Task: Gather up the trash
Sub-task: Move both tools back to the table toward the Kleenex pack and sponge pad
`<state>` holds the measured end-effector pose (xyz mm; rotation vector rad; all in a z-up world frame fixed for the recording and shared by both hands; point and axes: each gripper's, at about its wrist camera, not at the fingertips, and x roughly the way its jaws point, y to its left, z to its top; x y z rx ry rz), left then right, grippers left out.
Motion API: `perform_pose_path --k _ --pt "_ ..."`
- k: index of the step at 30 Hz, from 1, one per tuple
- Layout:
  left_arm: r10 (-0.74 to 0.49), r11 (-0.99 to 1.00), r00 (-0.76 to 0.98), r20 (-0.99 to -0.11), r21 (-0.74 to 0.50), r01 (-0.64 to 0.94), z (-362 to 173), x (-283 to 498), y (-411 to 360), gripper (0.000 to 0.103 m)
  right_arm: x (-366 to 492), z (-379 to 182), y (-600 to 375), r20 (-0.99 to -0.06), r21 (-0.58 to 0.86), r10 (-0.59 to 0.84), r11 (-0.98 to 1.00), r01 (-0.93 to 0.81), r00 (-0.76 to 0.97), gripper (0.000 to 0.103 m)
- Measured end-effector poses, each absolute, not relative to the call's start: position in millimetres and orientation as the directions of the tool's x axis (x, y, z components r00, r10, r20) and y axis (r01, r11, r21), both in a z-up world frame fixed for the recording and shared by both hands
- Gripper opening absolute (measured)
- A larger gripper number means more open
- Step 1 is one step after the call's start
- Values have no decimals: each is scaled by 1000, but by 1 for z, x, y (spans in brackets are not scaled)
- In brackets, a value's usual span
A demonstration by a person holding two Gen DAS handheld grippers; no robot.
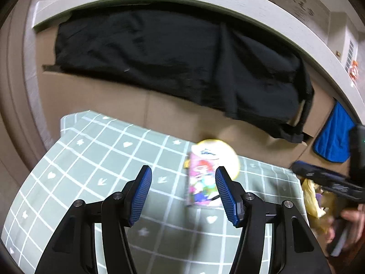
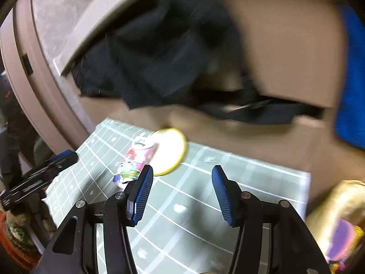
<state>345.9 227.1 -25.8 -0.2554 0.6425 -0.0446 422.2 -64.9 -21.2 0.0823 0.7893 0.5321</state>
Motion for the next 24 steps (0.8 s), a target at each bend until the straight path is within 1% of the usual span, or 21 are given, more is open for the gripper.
perform_pose_path --k 2,3,4,8,14,17,18,19,20,21,22,24 --pt "-132 965 795 -591 -261 -34 -31 342 238 59 438 -40 -39 -678 286 503 852 -439 536 47" --pt "-135 965 794 -593 -261 -31 -34 340 243 59 443 -47 -30 -684 289 505 850 -440 526 43" --pt "-139 965 791 -595 -259 -26 -36 339 246 59 451 -56 -18 -696 290 501 852 -437 515 42" --pt "-141 967 782 -607 -253 -22 -40 339 250 59 472 -78 0 -708 294 463 880 -374 533 42" --pt "-141 974 792 -594 -227 3 -39 337 249 59 497 -98 4 -729 279 396 917 -285 559 42" --pt "-153 973 795 -587 -232 16 -37 336 248 59 502 -107 3 -738 293 400 916 -275 544 41" --pt "-155 972 796 -586 -232 18 -37 336 247 59 500 -107 4 -736 293 405 913 -284 543 34" --pt "-154 973 797 -584 -231 19 -36 336 246 59 498 -107 5 -733 298 422 904 -306 533 23" --pt "-153 974 799 -581 -226 22 -35 336 245 59 496 -106 8 -737 282 419 904 -322 531 23" --pt "-155 974 799 -581 -224 26 -35 336 243 59 492 -104 10 -733 271 423 900 -341 533 17" --pt "-158 974 798 -582 -225 29 -34 336 242 59 487 -102 13 -728 263 432 893 -365 532 14" --pt "-161 974 797 -582 -225 32 -33 336 239 59 478 -96 13 -719 263 450 882 -392 529 13"
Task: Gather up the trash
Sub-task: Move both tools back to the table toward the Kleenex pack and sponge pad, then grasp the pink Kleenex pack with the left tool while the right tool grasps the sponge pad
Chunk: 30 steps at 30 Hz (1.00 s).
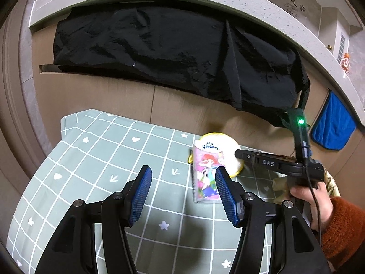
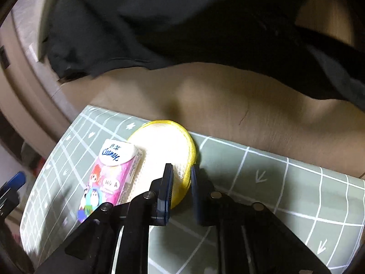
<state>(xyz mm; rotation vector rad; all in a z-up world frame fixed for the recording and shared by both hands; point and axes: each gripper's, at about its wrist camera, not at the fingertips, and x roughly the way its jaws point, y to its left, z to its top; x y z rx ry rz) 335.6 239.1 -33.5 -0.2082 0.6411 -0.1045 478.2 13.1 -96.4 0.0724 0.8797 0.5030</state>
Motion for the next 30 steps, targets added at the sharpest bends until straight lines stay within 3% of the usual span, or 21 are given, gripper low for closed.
perform_pose_path --k 10,18,24,30 --pt "-207 966 780 -590 -252 66 -34 337 221 59 431 -58 -55 -640 345 510 859 -379 574 9" --pt "-324 937 690 -647 -322 139 -62 366 190 68 389 -28 -128 -610 255 388 922 -292 691 9" --pt "-284 958 623 -729 -244 151 -88 392 163 69 362 -21 -142 -594 173 350 935 -311 724 9" --pt "-282 957 628 -725 -259 131 -89 394 159 68 350 -42 -120 -619 214 437 893 -395 653 9"
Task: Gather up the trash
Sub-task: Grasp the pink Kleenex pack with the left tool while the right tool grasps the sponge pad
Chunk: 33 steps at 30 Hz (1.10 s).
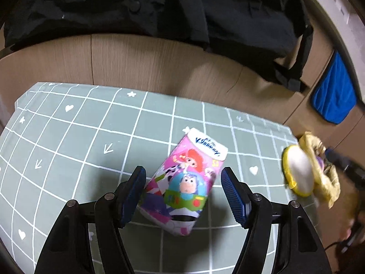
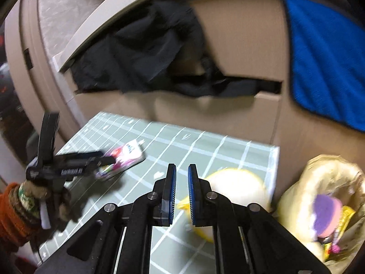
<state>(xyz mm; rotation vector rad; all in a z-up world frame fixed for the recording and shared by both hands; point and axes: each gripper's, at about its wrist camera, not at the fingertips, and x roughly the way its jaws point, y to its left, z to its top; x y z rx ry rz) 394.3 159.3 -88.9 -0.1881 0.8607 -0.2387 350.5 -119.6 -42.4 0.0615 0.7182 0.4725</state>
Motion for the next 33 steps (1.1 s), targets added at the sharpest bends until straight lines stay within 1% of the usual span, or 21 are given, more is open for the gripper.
perform_pose_path --k 2,3,4,6,8,10,13,15,17,20,22,26,30,33 --pt "-274 960 641 -717 -243 139 -83 390 160 68 347 -46 -116 -620 213 440 891 -400 650 10" --pt "-270 962 645 -715 -232 144 -80 389 159 68 346 -46 -116 -616 208 435 894 -397 656 13" --pt "-269 963 647 -713 -222 156 -78 387 158 68 347 -46 -119 -614 205 424 900 -384 665 24" --pt "-281 960 631 -723 -211 185 -78 389 154 68 348 -47 -127 -611 235 424 904 -358 669 39" --pt "-285 958 611 -738 -202 203 -82 393 151 68 348 -50 -140 -607 288 443 896 -337 660 39" --pt "-274 961 600 -752 -183 209 -87 402 148 68 346 -55 -149 -618 308 441 897 -316 651 39" --pt "-240 970 575 -782 -165 182 -99 417 151 68 338 -62 -159 -639 283 410 912 -297 650 39" --pt "-255 966 565 -785 -188 175 -101 420 154 68 333 -65 -167 -652 247 374 927 -281 660 39" --pt "-278 961 542 -793 -227 161 -102 422 156 64 331 -68 -175 -660 219 339 940 -261 670 39" --pt "-282 958 526 -802 -260 118 -100 421 161 47 334 -76 -188 -686 210 310 951 -228 659 39" --pt "-276 960 535 -799 -256 113 -94 416 160 39 339 -82 -193 -698 208 303 953 -221 649 39" --pt "-263 964 582 -769 -227 136 -76 394 143 34 347 -91 -199 -708 211 289 957 -198 644 39" --pt "-351 936 578 -737 -259 238 -61 371 102 34 352 -98 -207 -703 243 291 956 -166 649 39" --pt "-403 912 535 -742 -280 298 -61 367 75 34 355 -102 -215 -698 289 317 945 -153 642 39"
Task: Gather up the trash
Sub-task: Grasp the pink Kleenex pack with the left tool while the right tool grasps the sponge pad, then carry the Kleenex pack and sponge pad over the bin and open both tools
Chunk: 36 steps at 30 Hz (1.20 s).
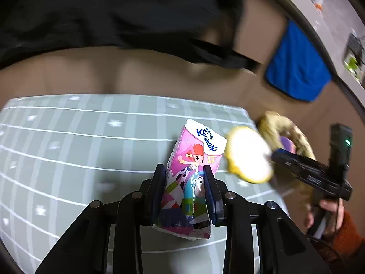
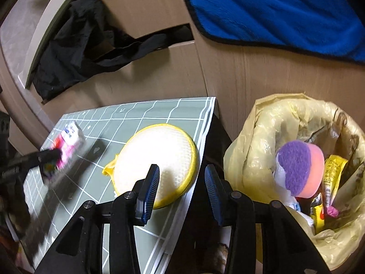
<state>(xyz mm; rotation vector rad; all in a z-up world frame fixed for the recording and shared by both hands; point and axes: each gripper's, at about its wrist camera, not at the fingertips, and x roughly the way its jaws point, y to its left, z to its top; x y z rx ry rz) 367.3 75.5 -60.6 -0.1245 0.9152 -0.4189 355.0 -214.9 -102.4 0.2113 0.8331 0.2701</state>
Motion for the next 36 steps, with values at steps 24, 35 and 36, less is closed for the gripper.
perform_pose_path --k 24,35,36 --pt "-373 923 484 -792 -264 278 -89 366 36 33 361 -73 -164 -591 451 546 834 -317 595 34" --pt "-291 957 641 -710 -211 201 -50 341 60 32 353 -44 -150 -599 333 484 875 -352 637 14" --pt "-266 964 682 -682 -192 184 -37 336 64 32 349 -33 -147 -589 303 478 878 -370 652 14"
